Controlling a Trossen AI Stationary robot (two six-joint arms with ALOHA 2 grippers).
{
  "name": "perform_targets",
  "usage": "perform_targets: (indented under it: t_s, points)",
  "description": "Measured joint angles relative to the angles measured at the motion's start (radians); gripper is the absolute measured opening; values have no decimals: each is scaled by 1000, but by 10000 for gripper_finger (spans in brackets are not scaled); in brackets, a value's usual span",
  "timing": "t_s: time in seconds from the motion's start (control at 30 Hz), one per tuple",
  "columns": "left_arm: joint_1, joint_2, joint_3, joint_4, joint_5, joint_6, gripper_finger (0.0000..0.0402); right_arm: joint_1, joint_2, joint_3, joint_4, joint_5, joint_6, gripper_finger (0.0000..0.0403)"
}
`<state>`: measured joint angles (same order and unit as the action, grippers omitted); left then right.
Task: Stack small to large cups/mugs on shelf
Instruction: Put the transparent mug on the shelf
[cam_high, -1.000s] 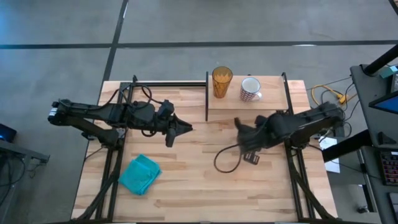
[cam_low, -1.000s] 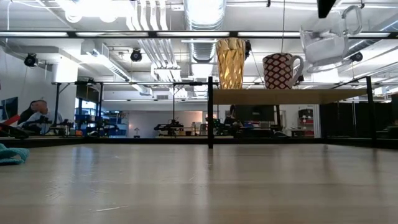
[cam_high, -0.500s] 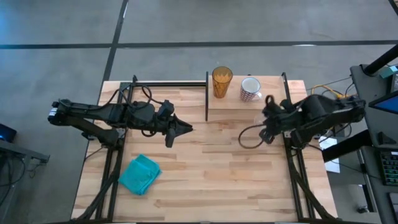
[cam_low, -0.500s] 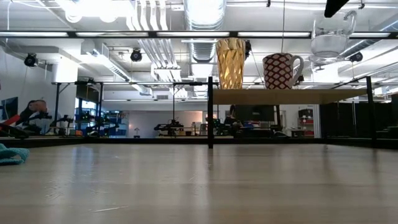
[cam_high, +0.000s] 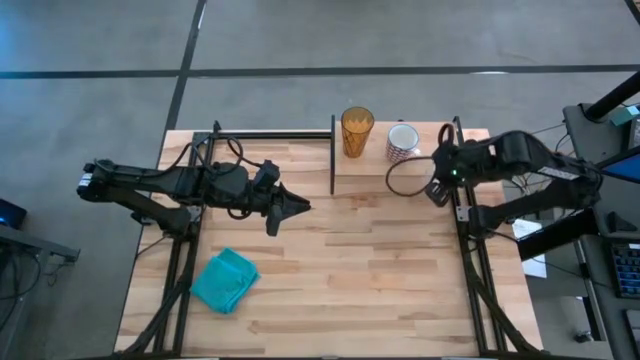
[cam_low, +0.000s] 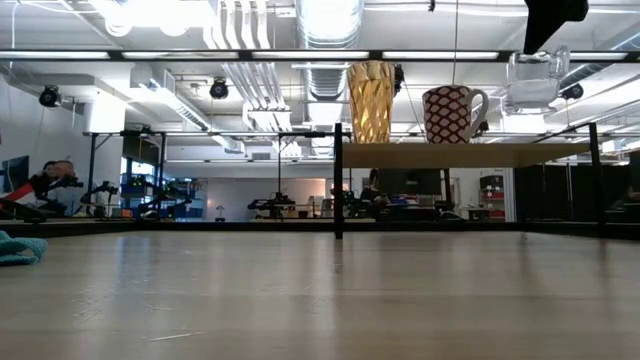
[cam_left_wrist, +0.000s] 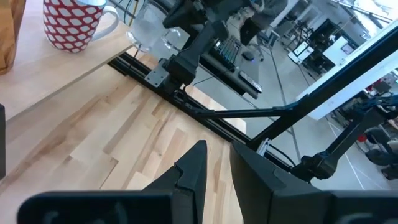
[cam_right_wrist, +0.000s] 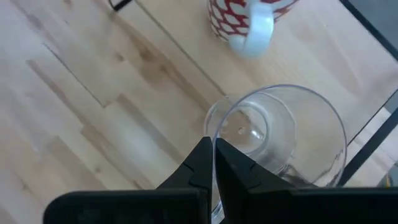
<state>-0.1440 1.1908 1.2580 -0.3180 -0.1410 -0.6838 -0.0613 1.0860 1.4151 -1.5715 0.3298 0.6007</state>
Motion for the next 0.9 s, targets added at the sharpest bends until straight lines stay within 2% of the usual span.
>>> perform_targets:
  t_s: [0.3, 0.5, 0.6, 0.73, 0.9]
  points:
    - [0, 0, -1, 3, 0, -1, 56, -212, 9, -2, 1, -85, -288, 8]
    - [0, 0, -2, 3, -1, 0, 56, -329, 23, -4, 0, -98, -522, 8]
    - [0, 0, -4, 2, -1, 0, 56, -397, 34, -4, 1, -103, -578, 8]
    - [0, 0, -5, 3, -2, 0, 56, -483, 44, -4, 0, -177, -677, 8]
    - [0, 0, -6, 2, -2, 0, 56, -553, 62, -5, 0, -180, -741, 8]
